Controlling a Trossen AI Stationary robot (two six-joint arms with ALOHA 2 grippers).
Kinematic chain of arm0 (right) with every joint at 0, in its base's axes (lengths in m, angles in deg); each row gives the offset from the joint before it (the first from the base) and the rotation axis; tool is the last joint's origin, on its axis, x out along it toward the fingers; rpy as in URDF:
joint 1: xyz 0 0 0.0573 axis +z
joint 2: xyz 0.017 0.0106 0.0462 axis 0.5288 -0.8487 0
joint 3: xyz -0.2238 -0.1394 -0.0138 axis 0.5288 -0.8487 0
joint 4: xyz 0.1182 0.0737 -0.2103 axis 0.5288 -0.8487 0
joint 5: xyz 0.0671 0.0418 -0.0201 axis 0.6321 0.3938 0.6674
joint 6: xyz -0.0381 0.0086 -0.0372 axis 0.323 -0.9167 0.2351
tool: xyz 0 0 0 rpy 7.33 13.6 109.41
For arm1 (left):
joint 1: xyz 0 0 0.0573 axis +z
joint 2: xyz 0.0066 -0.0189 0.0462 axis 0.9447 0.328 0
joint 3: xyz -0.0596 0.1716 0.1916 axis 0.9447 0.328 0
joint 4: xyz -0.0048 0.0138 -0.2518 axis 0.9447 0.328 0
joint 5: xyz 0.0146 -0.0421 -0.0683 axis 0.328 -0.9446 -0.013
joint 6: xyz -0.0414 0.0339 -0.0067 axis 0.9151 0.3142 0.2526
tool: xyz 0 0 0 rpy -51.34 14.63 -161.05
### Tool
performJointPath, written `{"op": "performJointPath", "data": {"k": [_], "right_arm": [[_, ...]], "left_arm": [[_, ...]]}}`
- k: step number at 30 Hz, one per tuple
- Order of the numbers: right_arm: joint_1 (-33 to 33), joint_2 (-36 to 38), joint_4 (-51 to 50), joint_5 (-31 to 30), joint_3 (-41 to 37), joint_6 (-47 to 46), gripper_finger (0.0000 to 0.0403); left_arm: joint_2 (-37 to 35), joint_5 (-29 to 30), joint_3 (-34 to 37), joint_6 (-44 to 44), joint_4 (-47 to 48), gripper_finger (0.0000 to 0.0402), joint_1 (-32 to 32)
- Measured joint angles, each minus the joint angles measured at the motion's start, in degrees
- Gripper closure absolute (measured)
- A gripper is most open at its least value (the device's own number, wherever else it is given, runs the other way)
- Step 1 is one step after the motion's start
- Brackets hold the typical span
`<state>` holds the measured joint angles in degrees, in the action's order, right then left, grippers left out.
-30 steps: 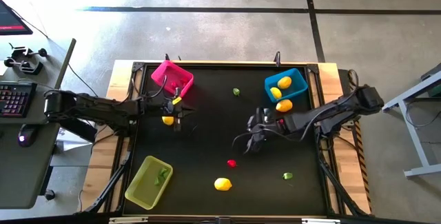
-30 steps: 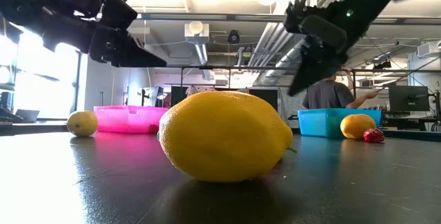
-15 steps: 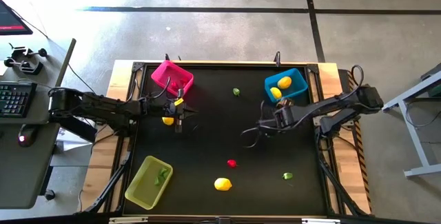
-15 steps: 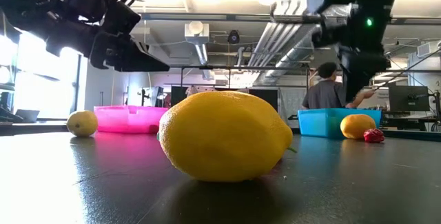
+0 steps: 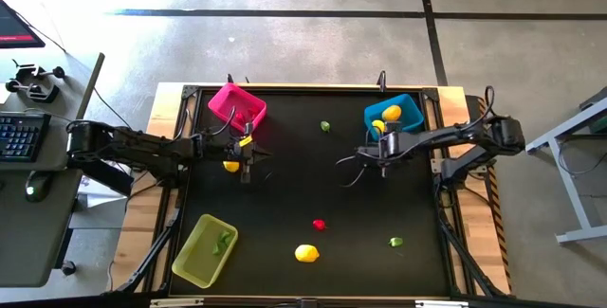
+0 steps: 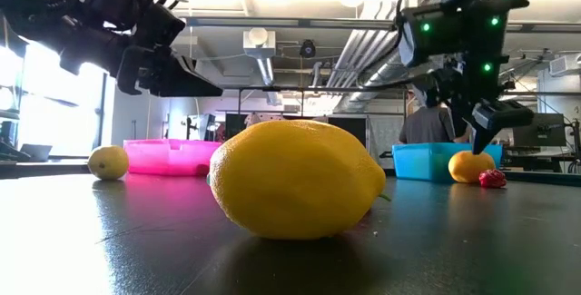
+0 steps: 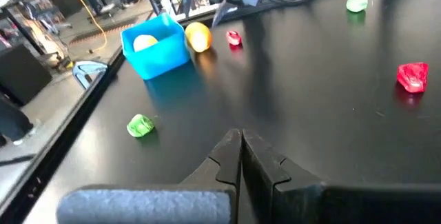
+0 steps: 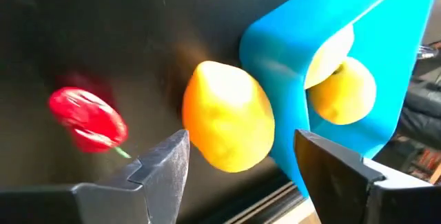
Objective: Sort produce into baskets
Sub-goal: Put the yellow lemon into the blue bin
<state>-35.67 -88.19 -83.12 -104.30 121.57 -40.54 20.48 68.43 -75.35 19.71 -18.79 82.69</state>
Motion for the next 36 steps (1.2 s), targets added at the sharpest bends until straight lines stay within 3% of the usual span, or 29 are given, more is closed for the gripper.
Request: {"op": "performJointPath", "data": {"k": [5,13,20,27,36], "right_arm": [[-2.4,-0.2,3.7,0.0,-2.4,6.9,0.0151],[-6.4,-0.1,7.8,2.9,-5.4,10.6,0.0151],[-6.8,0.0,7.8,5.2,-5.5,5.7,0.0155],[-6.7,0.0,6.8,7.8,-4.5,2.8,0.0194],[-6.6,-0.3,-1.4,19.6,5.8,-5.4,0.024]], "left_arm": [[0.0,0.0,0.0,0.1,1.3,0.0401,0.0],[0.0,0.0,0.0,0.1,1.3,0.0401,0.0],[0.0,0.0,0.0,0.1,0.9,0.0401,0.0],[0.0,0.0,0.0,1.5,1.1,0.0401,0.0],[0.0,0.0,0.0,1.6,1.7,0.0401,0.0]]}}
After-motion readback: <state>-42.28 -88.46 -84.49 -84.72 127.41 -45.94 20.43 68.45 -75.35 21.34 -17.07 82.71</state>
